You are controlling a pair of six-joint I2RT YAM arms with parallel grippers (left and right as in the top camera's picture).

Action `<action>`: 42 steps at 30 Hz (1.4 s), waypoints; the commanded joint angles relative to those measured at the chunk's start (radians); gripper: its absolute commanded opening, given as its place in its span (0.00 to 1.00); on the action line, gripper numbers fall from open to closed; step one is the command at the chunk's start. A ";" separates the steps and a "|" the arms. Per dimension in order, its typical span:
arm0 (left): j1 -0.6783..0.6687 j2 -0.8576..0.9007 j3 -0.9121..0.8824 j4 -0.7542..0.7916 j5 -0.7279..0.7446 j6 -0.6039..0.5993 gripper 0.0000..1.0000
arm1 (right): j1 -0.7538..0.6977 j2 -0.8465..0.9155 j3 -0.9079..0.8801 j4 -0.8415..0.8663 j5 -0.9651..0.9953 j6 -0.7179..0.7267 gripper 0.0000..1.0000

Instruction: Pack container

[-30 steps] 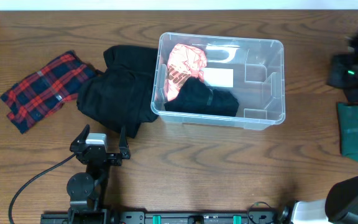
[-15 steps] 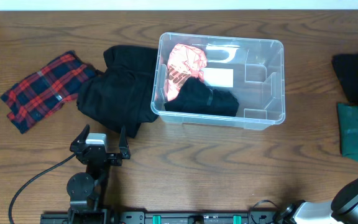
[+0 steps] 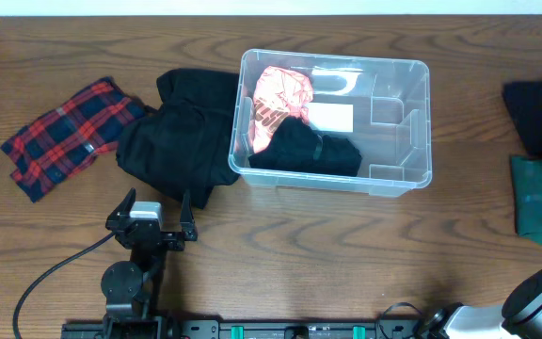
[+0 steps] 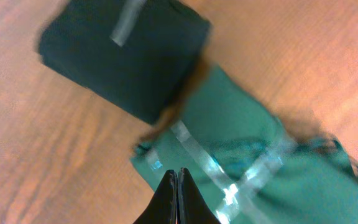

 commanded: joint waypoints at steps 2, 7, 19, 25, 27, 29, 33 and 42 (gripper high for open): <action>0.003 0.000 -0.026 -0.018 0.002 -0.009 0.98 | 0.018 0.003 0.001 0.063 -0.120 -0.167 0.01; 0.003 0.000 -0.026 -0.018 0.003 -0.009 0.98 | 0.065 0.019 0.001 0.187 -0.192 -0.331 0.01; 0.003 0.000 -0.026 -0.018 0.003 -0.009 0.98 | 0.156 0.129 0.001 0.383 -0.024 -0.534 0.01; 0.003 0.000 -0.026 -0.018 0.003 -0.009 0.98 | 0.153 0.209 0.001 0.429 -0.023 -0.546 0.01; 0.003 0.000 -0.026 -0.018 0.002 -0.009 0.98 | 0.146 0.235 0.001 0.449 -0.024 -0.543 0.01; 0.003 0.000 -0.026 -0.018 0.003 -0.009 0.98 | 0.139 0.255 0.001 0.465 -0.024 -0.528 0.01; 0.003 0.000 -0.026 -0.018 0.002 -0.009 0.98 | 0.130 0.276 0.001 0.475 -0.024 -0.513 0.01; 0.003 0.000 -0.026 -0.018 0.003 -0.009 0.98 | 0.030 0.276 0.001 0.490 -0.024 -0.341 0.01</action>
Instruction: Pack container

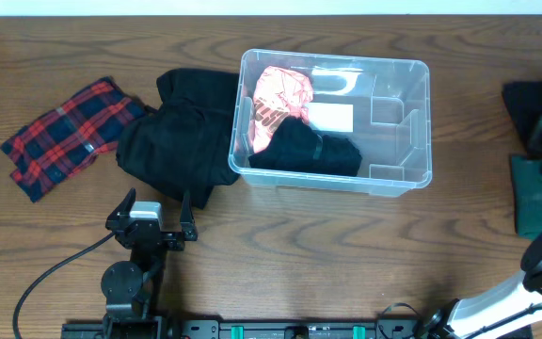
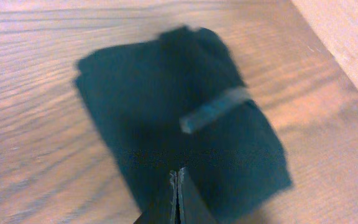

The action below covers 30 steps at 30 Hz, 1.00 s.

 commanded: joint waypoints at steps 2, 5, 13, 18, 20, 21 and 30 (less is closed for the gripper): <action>0.003 0.000 -0.026 -0.018 0.002 -0.009 0.98 | -0.082 0.007 0.002 -0.004 0.005 0.163 0.01; 0.003 0.000 -0.026 -0.018 0.003 -0.009 0.98 | -0.130 0.007 0.001 -0.024 0.005 0.225 0.01; 0.003 0.000 -0.026 -0.018 0.003 -0.009 0.98 | -0.231 0.007 0.001 -0.173 0.053 0.412 0.01; 0.003 0.000 -0.026 -0.018 0.002 -0.009 0.98 | -0.288 0.007 0.001 -0.344 0.050 0.584 0.01; 0.003 0.000 -0.026 -0.018 0.002 -0.009 0.98 | -0.299 0.007 0.001 -0.396 0.051 0.585 0.01; 0.003 0.000 -0.026 -0.018 0.003 -0.009 0.98 | -0.303 0.007 0.001 -0.412 0.051 0.585 0.01; 0.003 0.000 -0.026 -0.018 0.003 -0.009 0.98 | -0.291 0.007 0.001 -0.564 -0.061 0.716 0.01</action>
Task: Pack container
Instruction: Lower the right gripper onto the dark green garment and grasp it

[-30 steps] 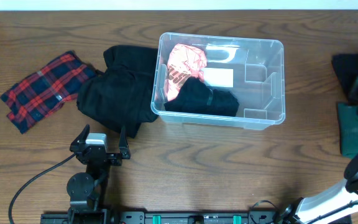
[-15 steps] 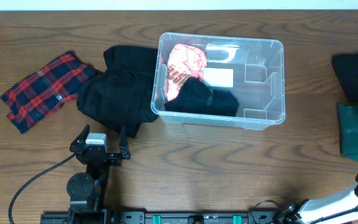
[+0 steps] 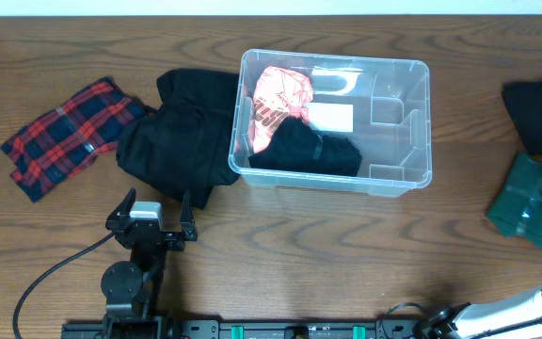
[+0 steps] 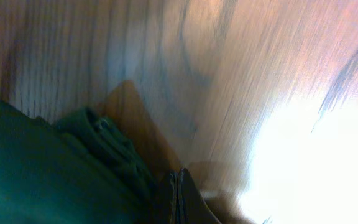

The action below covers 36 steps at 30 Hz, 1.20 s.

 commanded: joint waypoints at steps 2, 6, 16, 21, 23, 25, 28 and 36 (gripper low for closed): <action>0.003 0.000 -0.026 -0.018 0.002 -0.009 0.98 | 0.018 0.006 0.001 -0.022 -0.112 0.069 0.01; 0.003 0.000 -0.026 -0.018 0.003 -0.009 0.98 | 0.019 0.001 0.001 -0.049 -0.185 0.006 0.01; 0.003 0.000 -0.026 -0.018 0.003 -0.009 0.98 | 0.019 -0.047 0.001 -0.124 -0.332 -0.032 0.01; 0.003 0.000 -0.026 -0.018 0.003 -0.009 0.98 | 0.014 -0.104 0.003 -0.153 -0.301 -0.056 0.01; 0.003 0.000 -0.026 -0.018 0.003 -0.009 0.98 | 0.018 -0.144 0.011 -0.167 -0.266 -0.073 0.01; 0.003 0.000 -0.026 -0.018 0.003 -0.009 0.98 | 0.031 -0.194 0.020 -0.179 -0.232 -0.077 0.01; 0.003 0.000 -0.026 -0.018 0.003 -0.009 0.98 | 0.059 -0.258 0.021 -0.167 -0.231 -0.108 0.01; 0.003 0.000 -0.026 -0.018 0.003 -0.009 0.98 | 0.129 -0.268 0.021 -0.147 -0.230 -0.212 0.38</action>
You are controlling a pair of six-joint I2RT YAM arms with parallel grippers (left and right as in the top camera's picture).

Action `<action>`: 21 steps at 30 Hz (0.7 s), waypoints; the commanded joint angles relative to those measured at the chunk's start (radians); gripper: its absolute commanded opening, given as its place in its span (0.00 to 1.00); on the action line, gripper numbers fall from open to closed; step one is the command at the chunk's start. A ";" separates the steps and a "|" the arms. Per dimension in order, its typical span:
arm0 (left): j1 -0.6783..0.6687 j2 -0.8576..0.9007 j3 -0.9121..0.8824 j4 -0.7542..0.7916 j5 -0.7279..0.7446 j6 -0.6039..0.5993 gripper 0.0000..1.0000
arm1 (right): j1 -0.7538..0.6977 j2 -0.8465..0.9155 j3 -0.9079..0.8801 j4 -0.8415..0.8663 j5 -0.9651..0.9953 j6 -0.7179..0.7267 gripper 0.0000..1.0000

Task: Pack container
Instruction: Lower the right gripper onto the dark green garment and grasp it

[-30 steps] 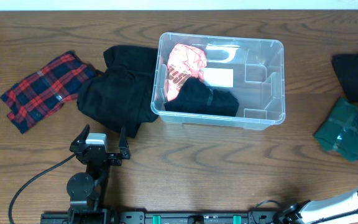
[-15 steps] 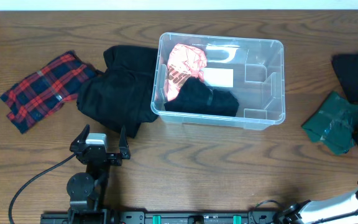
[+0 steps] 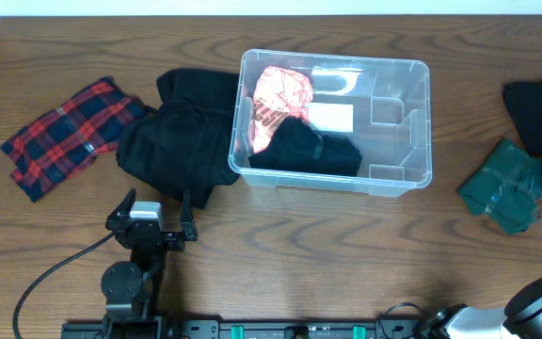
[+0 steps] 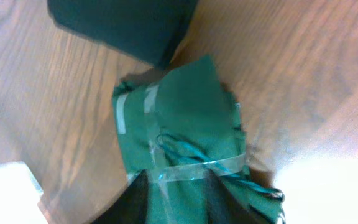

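Observation:
The clear plastic container [image 3: 415,122] stands mid-table and holds a pink-red garment [image 3: 278,94], a black garment [image 3: 304,149] and a white card [image 3: 330,118]. A green bundle wrapped in clear tape [image 3: 500,193] lies tilted to the right of the container. In the right wrist view the green bundle [image 4: 179,130] sits between the spread fingers of my right gripper [image 4: 178,190], which is shut on it. A folded black cloth [image 3: 537,113] lies just beyond it. My left gripper [image 3: 151,218] rests open near the front left, holding nothing.
A pile of black clothes [image 3: 172,137] lies against the container's left wall. A red-and-blue plaid cloth [image 3: 64,132] is at the far left. The right arm's base [image 3: 539,301] shows at the front right corner.
The right gripper's fingers, pressed together at the bundle's edge before, now stand apart around the green bundle. The bundle has shifted left toward the container and turned. The left arm is unchanged.
My shut right gripper was first over the green bundle beside the black cloth, then over the black cloth, then at the bundle's edge with the bundle slightly shifted. Now it grips the bundle, which lies nearer the container.

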 commanded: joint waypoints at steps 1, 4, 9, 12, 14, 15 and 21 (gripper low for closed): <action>0.003 0.000 -0.026 -0.018 0.002 -0.009 0.98 | 0.028 0.009 0.011 0.000 0.007 -0.081 0.43; 0.003 0.000 -0.026 -0.018 0.002 -0.009 0.98 | 0.032 0.023 0.011 -0.001 0.013 -0.114 0.62; 0.003 0.000 -0.026 -0.018 0.003 -0.009 0.98 | 0.031 0.071 0.003 -0.004 0.013 -0.168 0.74; 0.003 0.000 -0.026 -0.018 0.002 -0.009 0.98 | 0.031 0.137 0.000 -0.005 0.013 -0.183 0.76; 0.003 0.000 -0.026 -0.018 0.003 -0.009 0.98 | 0.031 0.175 0.000 -0.005 0.013 -0.183 0.76; 0.003 0.000 -0.026 -0.018 0.003 -0.009 0.98 | 0.031 0.192 0.000 -0.006 0.013 -0.183 0.76; 0.003 0.000 -0.026 -0.018 0.003 -0.009 0.98 | 0.031 0.259 0.000 -0.011 0.017 -0.183 0.75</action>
